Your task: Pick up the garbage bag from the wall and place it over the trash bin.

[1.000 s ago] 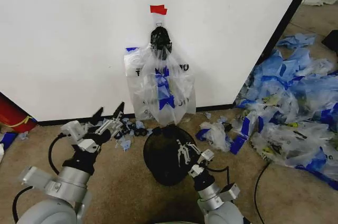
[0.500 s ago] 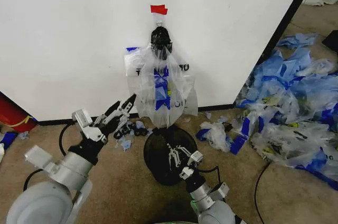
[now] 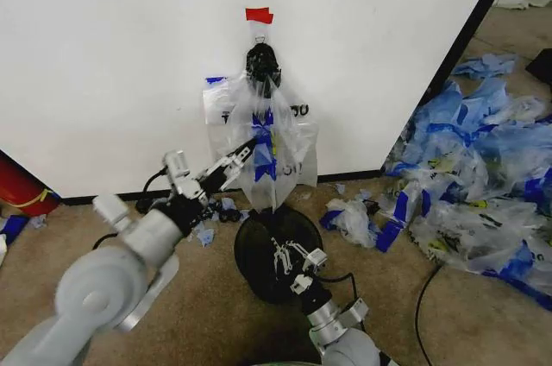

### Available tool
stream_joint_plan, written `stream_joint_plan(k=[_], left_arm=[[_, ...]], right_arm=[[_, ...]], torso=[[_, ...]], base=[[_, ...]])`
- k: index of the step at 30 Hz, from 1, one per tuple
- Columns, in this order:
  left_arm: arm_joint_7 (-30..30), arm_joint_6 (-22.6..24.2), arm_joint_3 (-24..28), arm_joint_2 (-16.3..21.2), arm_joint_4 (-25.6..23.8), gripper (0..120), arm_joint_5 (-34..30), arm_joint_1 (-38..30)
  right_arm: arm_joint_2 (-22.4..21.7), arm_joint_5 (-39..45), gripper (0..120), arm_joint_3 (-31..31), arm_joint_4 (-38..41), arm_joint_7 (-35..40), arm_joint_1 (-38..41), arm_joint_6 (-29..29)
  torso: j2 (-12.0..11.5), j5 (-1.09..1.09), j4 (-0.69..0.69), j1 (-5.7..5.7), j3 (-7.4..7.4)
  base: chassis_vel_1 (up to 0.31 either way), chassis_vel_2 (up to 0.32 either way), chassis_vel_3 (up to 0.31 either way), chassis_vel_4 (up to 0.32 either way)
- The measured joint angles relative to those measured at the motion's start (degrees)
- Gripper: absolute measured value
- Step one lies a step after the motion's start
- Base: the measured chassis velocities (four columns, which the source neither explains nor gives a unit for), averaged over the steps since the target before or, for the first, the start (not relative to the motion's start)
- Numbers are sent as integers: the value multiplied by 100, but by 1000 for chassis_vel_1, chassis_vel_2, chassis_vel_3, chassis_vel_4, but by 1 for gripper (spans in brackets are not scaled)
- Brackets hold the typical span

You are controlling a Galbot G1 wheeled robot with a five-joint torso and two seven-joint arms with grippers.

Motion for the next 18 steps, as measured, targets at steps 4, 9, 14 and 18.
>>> stream_joint_plan(k=[4,9,14,18], left_arm=[[-112,-2,234,-33,118,98,-78,-319],[-285,-3,584,-110,152,98,-237,-662],[-413,3,910,-223,105,98,-374,-856],[-432,4,1130,-315,143,98,-368,-933]], right_arm=[[16,-9,0,39,-31,7,-31,0],[22,-20,0,88,-113,41,-5,-5],[23,-11,0,82,-185,103,58,-33],[30,-8,0,-3,-235,121,110,-40]], torso=[[0,0,1,0,0],[0,0,1,0,0],[0,1,1,0,-1],[0,0,2,0,-1]], base=[[0,0,0,0],[0,0,0,0],[0,0,0,0],[0,0,0,0]])
